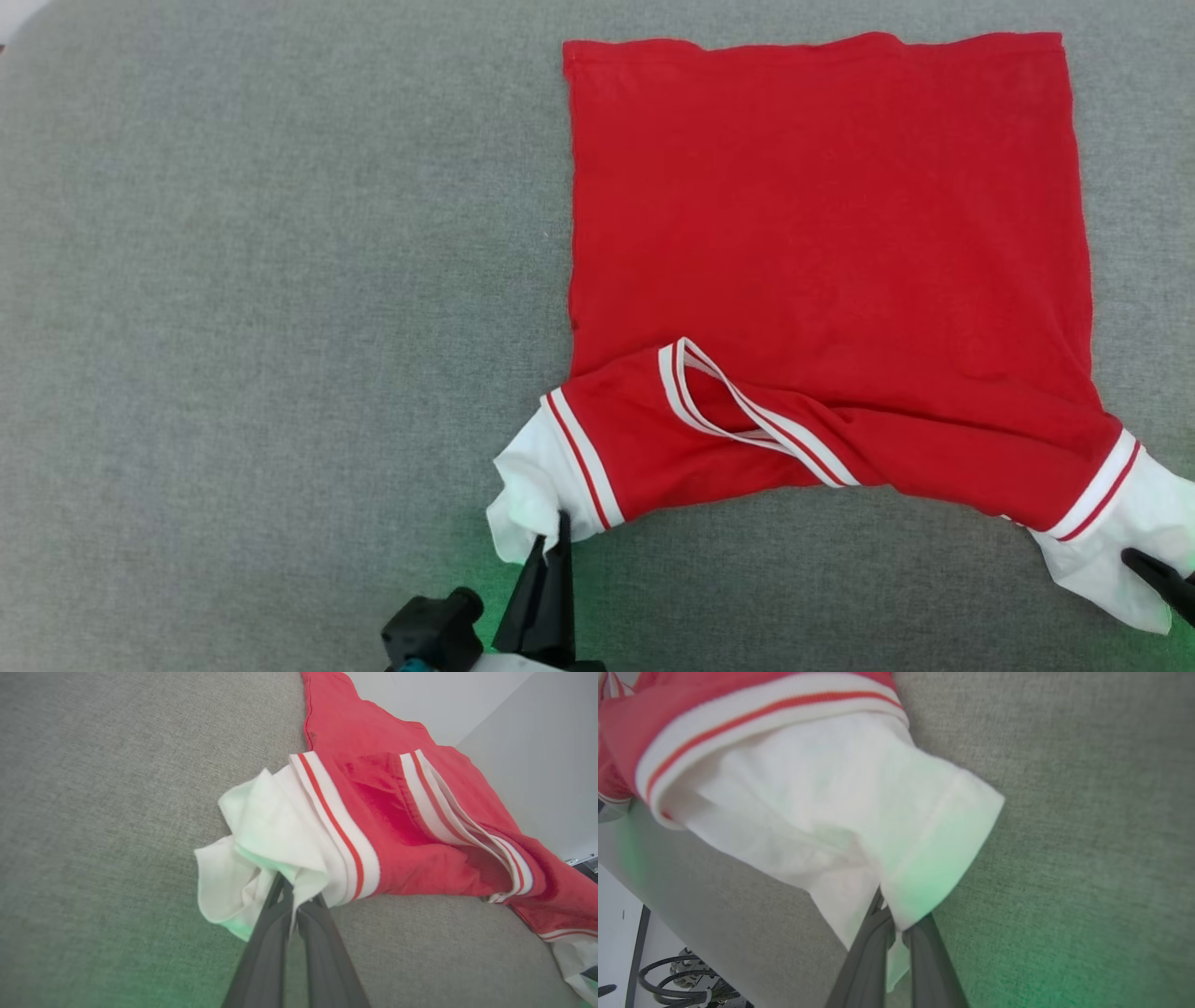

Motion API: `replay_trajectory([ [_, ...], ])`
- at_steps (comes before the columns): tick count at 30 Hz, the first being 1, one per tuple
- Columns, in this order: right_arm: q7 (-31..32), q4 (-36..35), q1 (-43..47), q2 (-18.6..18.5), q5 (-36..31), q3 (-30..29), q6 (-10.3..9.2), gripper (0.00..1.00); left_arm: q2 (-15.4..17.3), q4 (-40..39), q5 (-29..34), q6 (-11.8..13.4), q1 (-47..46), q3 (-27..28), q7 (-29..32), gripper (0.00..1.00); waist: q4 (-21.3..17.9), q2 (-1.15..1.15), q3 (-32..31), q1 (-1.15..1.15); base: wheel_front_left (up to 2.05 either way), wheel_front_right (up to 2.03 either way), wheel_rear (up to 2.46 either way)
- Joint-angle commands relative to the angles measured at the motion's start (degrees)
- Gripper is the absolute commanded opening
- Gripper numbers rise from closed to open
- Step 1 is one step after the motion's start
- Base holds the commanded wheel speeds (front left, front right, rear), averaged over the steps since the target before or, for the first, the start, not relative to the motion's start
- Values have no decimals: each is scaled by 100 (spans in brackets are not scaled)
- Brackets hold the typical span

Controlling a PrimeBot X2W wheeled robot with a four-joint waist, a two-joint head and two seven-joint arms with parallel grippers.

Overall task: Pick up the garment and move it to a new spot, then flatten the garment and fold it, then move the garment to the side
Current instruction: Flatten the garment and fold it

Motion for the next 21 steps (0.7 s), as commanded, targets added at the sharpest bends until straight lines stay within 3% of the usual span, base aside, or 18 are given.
replay_trajectory([
  [1,53,137,-99,140,-127,90,-5,0,7,47,-61,50,-121,-59,-32,0,36,0,62,0,0,0,0],
  [8,75,493,-313,424,-340,331,-29,0,7,291,-134,212,-321,-263,-49,0,88,0,189,0,0,0,0],
  [15,-62,548,-491,431,-423,461,-49,0,7,405,-202,267,-401,-266,-45,0,72,0,214,0,0,0,0],
  [17,-186,524,-566,386,-589,497,-48,46,8,402,-202,259,-389,-235,-47,0,51,0,175,0,0,0,0],
  [18,-239,498,-576,357,-631,507,-47,87,8,405,-207,243,-372,-214,-47,0,42,0,141,0,0,0,0],
  [19,-301,447,-578,309,-663,513,-45,100,9,403,-198,224,-352,-193,-47,0,33,0,107,0,0,0,0],
  [21,-407,329,-573,125,-674,511,-32,100,9,379,-192,193,-309,-138,-48,0,16,0,39,0,0,0,0],
])
